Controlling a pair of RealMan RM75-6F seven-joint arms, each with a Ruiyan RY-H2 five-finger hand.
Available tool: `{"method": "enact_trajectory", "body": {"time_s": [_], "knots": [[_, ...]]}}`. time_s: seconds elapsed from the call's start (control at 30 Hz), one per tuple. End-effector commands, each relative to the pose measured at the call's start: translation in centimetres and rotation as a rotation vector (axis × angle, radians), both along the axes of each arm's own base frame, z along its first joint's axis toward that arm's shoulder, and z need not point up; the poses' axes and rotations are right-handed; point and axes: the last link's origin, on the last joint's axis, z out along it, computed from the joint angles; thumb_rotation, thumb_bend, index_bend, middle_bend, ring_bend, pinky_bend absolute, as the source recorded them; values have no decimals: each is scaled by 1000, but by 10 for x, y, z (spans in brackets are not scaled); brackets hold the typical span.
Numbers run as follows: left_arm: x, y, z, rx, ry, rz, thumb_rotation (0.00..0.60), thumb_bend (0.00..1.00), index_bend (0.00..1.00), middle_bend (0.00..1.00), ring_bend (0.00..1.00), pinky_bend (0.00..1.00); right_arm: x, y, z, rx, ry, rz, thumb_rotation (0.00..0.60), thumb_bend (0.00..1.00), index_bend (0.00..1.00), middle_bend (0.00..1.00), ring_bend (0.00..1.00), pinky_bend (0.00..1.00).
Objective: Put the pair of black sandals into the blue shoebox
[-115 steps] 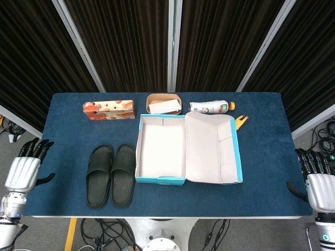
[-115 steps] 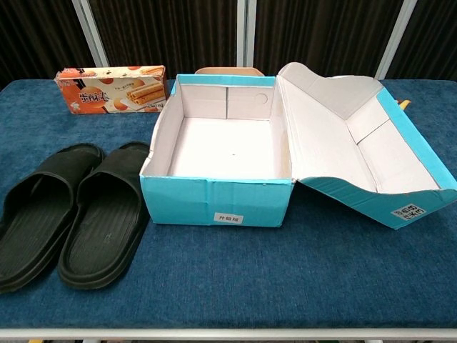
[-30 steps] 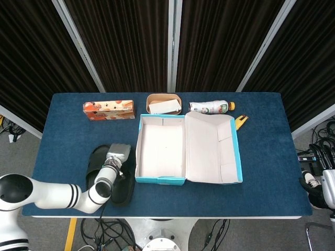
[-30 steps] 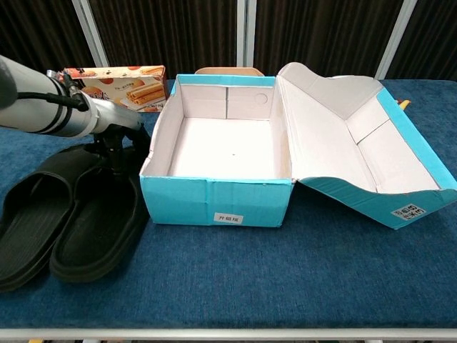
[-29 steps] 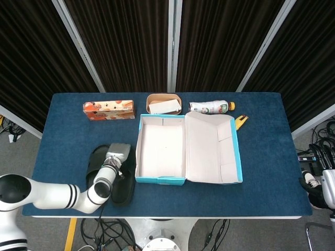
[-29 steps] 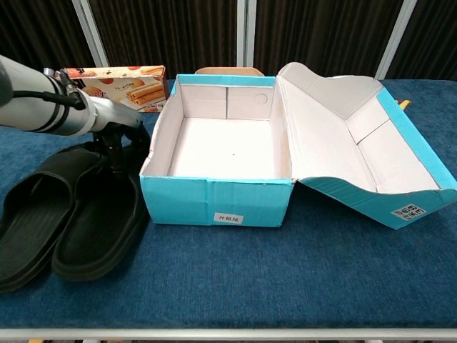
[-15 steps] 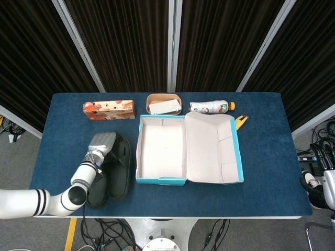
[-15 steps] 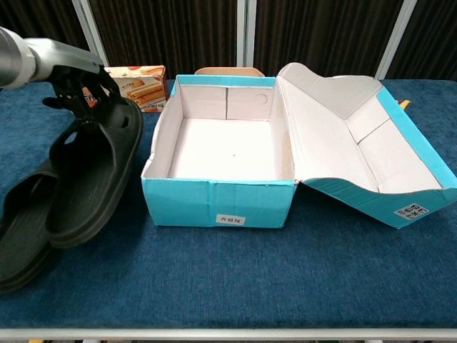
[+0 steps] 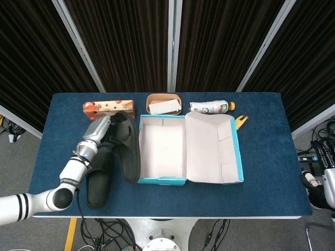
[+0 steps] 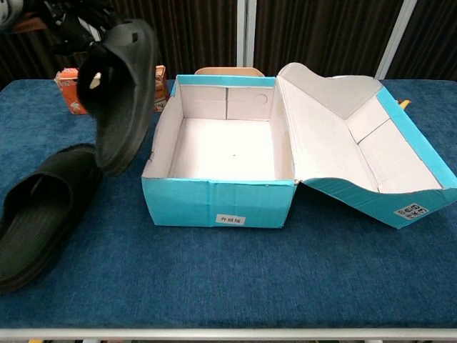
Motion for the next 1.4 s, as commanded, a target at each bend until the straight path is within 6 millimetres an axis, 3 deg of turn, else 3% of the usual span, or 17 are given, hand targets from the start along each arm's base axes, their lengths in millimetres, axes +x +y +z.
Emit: {"method": "enact_trajectory", "body": {"time_s": [0.03,0.23,0.43,0.7,0.97,1.4], "knots": [[24,18,-23,-44,-167,-63,600,72,484,500,728,818,4,0,3,-6,10,3,600,109,9,104,0,60],[54,41,-65,-50,-230,-138,600,73,484,501,689,789,6,2,5,-7,18,-12,600,109,9,103,0,60],[62,52,-97,-43,-247,-166,600,71,483,502,683,753,9,3,6,-10,27,-23,600,109,9,104,0,60],[52,61,-128,-4,-247,-157,600,50,483,504,673,749,10,3,5,-12,29,-38,600,110,8,104,0,60],[45,52,-153,-39,-294,-126,600,33,482,508,667,743,10,1,4,-7,31,-43,600,110,8,104,0,60],[43,47,-180,-131,-216,-111,600,17,482,509,646,683,11,-1,2,1,34,-48,600,109,8,104,0,60]]}}
